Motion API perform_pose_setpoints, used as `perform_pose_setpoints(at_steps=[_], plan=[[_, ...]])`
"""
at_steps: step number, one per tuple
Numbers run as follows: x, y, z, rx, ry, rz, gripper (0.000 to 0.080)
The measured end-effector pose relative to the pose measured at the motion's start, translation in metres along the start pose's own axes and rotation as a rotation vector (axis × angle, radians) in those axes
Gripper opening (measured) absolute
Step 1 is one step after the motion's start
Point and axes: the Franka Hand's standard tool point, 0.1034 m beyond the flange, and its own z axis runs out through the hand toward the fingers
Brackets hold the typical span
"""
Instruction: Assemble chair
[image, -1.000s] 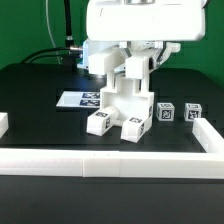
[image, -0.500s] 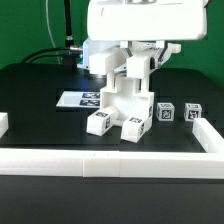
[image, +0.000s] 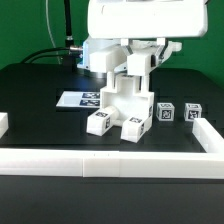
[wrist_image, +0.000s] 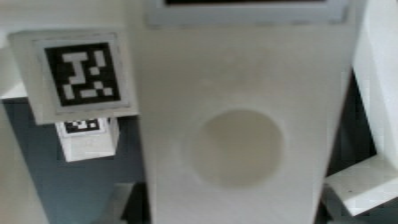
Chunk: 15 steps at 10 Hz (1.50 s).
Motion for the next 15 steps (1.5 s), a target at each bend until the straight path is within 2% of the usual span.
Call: perform_pose_setpoints(at_steps=[2, 6, 15], plan=[[-0.001, 0.0, 0.006, -0.006, 0.003, -0.004, 0.0285], [0.005, 0.002, 0.004, 0.008, 0.02, -0.025, 0.0285], [0.01, 0.004, 0.009, 0.002, 0.037, -0.038, 0.0285]])
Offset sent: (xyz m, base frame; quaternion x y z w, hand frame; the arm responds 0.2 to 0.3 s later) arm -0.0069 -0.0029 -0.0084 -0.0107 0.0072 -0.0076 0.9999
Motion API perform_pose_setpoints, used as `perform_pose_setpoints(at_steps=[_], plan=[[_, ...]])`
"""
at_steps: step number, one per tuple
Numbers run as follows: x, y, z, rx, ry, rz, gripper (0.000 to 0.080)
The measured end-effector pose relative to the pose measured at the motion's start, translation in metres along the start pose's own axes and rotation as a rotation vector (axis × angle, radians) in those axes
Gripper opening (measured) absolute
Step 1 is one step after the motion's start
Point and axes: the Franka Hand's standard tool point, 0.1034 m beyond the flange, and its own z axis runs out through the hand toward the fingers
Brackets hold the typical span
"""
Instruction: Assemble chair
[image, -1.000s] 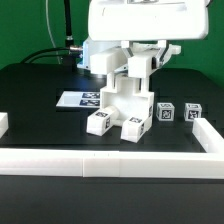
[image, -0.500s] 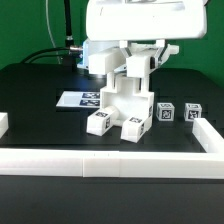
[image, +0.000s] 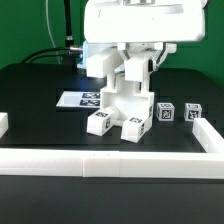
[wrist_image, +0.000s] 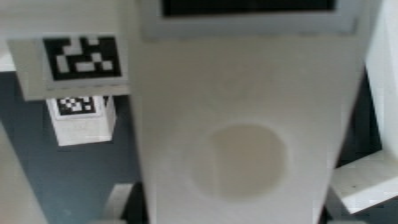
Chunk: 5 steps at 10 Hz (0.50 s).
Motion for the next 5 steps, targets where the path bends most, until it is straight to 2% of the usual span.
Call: perform_pose_setpoints(at_steps=[3, 5], plan=[[0.0025, -0.001, -0.0004, 0.002, 0.003, -0.001, 0.0285], [-0.0026, -0.0042, -0.0057, 0.011, 0.003, 0.014, 0.0285]])
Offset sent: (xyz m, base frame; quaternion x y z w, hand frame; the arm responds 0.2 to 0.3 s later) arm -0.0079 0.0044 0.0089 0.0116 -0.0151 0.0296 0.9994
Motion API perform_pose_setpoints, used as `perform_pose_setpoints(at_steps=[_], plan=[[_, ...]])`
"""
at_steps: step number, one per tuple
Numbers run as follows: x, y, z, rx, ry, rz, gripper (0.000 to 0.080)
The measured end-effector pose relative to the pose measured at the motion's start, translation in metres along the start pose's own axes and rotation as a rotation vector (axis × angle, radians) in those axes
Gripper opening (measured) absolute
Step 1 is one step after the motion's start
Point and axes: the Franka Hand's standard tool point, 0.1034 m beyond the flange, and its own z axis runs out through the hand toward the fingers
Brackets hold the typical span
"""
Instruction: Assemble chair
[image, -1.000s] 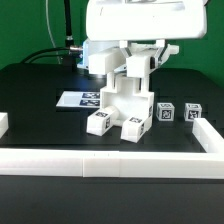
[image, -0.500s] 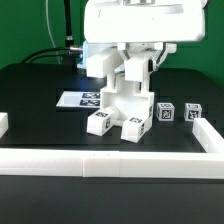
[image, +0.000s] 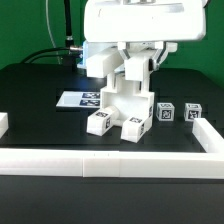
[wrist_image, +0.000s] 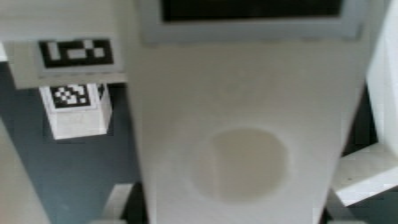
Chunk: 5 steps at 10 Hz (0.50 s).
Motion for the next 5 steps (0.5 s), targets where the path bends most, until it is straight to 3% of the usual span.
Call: perform_pose_setpoints(at_steps=[2, 5], plan=[[-0.007, 0.0025, 0.0025, -0.002, 0.002, -0.006, 0.0285], [-0.0048, 0.0016, 0.0016, 0.002, 0.018, -0.009, 0.0285]])
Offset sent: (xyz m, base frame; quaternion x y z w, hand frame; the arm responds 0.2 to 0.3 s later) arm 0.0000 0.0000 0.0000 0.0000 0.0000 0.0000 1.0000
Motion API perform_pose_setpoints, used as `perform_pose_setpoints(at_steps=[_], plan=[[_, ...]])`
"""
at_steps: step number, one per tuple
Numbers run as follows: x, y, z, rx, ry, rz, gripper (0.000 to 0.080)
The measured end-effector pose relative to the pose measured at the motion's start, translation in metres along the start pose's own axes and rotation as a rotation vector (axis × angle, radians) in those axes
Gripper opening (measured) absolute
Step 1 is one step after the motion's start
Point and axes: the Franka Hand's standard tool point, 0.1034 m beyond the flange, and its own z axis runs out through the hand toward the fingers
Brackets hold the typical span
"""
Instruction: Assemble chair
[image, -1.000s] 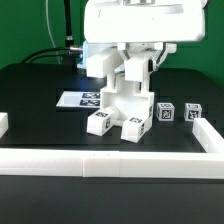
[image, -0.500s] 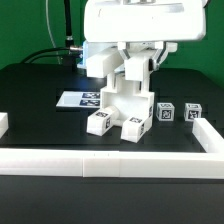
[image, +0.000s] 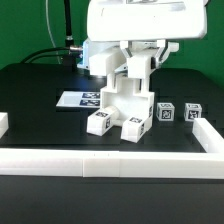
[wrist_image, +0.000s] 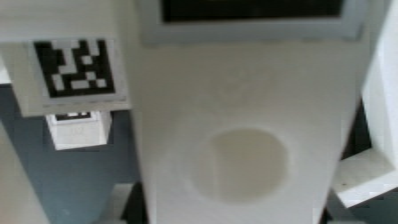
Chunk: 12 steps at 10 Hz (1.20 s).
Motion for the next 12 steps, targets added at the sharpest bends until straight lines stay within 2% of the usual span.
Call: perform_pose_setpoints(at_steps=[3, 5, 10, 12], plan=[[0.0, 0.0, 0.0, 0.002, 0.011, 0.025, 0.0285], [-0.006, -0.016, -0.001, 0.013, 0.045, 0.06, 0.0285], [-0.008, -0.013, 0.001, 0.011, 0.038, 0.061, 0.0285], [-0.008, -0.021, -0.014, 0.02, -0.005, 0.064, 0.0285]])
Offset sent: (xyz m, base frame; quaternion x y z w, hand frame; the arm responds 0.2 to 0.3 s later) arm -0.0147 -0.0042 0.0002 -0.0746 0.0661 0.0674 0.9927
